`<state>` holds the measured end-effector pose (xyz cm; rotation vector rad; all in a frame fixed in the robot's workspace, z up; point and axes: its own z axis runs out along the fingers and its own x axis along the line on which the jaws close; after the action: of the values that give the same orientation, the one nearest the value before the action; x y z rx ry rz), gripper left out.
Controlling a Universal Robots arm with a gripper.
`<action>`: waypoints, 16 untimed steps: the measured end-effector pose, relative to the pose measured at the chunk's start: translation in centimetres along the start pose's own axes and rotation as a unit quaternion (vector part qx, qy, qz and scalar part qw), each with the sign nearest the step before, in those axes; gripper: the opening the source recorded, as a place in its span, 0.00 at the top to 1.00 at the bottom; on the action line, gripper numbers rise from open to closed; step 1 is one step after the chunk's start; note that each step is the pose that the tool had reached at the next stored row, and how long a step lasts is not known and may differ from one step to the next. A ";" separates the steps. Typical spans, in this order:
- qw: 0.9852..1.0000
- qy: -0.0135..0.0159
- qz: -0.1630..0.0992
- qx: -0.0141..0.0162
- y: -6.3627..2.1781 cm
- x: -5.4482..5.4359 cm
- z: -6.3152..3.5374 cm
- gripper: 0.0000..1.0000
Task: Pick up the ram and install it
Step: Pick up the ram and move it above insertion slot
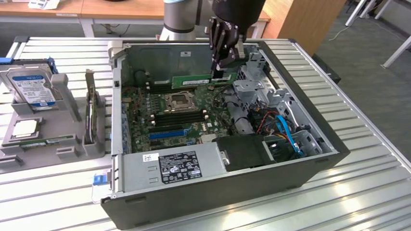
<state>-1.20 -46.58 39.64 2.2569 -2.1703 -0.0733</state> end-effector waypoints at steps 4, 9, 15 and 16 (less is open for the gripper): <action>1.000 0.000 0.000 0.001 0.14 0.0 -0.01 0.88; 1.000 0.000 0.000 0.003 1.15 -0.1 0.06 0.88; 1.000 0.000 0.000 0.004 1.32 -0.2 0.08 0.88; 1.000 0.000 0.000 0.004 1.32 -0.2 0.09 0.88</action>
<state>-2.53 -46.42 39.61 2.2609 -2.1732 -0.0651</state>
